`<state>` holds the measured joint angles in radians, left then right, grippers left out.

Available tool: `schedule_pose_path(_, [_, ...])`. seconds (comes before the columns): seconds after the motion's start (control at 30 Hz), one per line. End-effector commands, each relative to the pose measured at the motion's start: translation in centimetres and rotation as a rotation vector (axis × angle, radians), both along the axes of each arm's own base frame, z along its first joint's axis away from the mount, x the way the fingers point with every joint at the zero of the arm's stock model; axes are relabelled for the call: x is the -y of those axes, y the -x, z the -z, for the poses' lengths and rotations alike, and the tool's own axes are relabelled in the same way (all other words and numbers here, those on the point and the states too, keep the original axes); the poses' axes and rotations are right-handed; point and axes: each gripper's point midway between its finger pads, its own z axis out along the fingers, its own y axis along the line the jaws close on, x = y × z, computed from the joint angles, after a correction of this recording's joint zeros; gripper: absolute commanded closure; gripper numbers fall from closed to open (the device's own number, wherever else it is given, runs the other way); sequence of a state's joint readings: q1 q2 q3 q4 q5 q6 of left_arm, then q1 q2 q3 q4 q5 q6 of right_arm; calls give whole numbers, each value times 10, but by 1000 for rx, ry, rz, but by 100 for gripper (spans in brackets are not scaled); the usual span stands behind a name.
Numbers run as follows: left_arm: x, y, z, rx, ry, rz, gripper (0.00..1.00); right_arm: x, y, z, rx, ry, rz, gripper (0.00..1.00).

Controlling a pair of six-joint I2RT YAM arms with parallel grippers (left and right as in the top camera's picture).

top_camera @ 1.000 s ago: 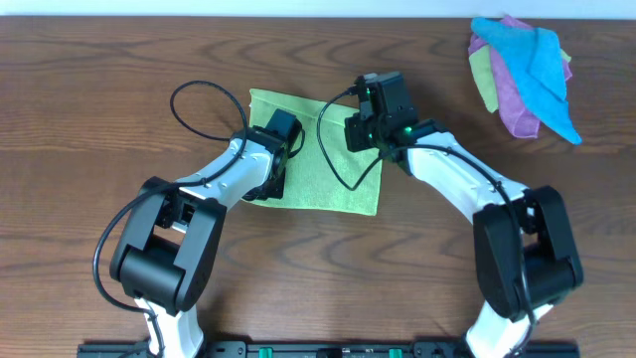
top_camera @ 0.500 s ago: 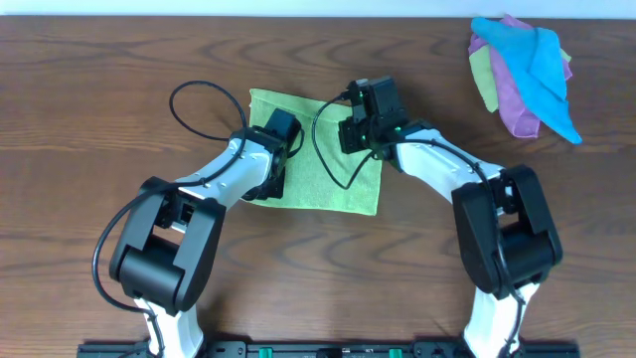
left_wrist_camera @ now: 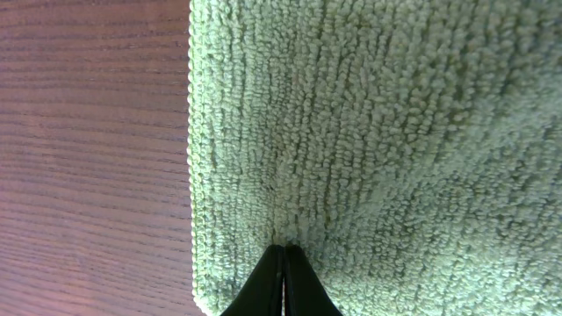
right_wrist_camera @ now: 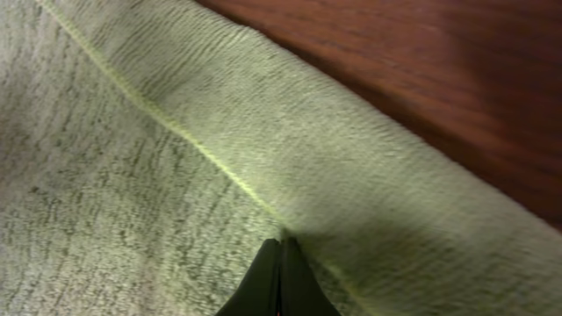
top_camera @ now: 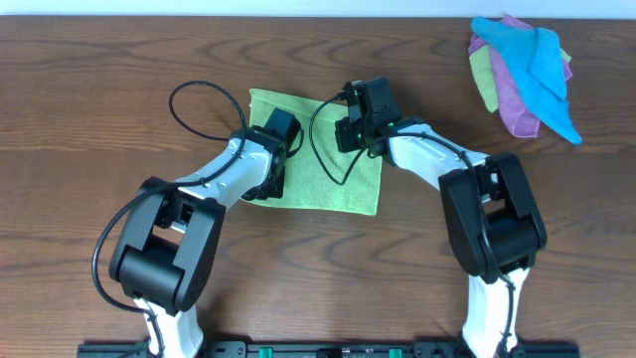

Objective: Fold the cloth

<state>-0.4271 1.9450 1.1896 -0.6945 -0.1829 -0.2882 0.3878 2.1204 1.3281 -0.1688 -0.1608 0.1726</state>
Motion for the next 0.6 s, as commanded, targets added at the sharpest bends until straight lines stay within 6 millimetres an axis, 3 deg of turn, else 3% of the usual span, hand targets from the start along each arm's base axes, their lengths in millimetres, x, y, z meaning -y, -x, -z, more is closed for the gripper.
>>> schedule_pose_path(0.0, [6, 18, 25, -85, 48, -8, 94, 9, -8, -1, 9, 10, 3, 99])
schedule_pose_path(0.57, [5, 18, 25, -84, 44, -8, 94, 29, -34, -5, 99, 37, 64, 99])
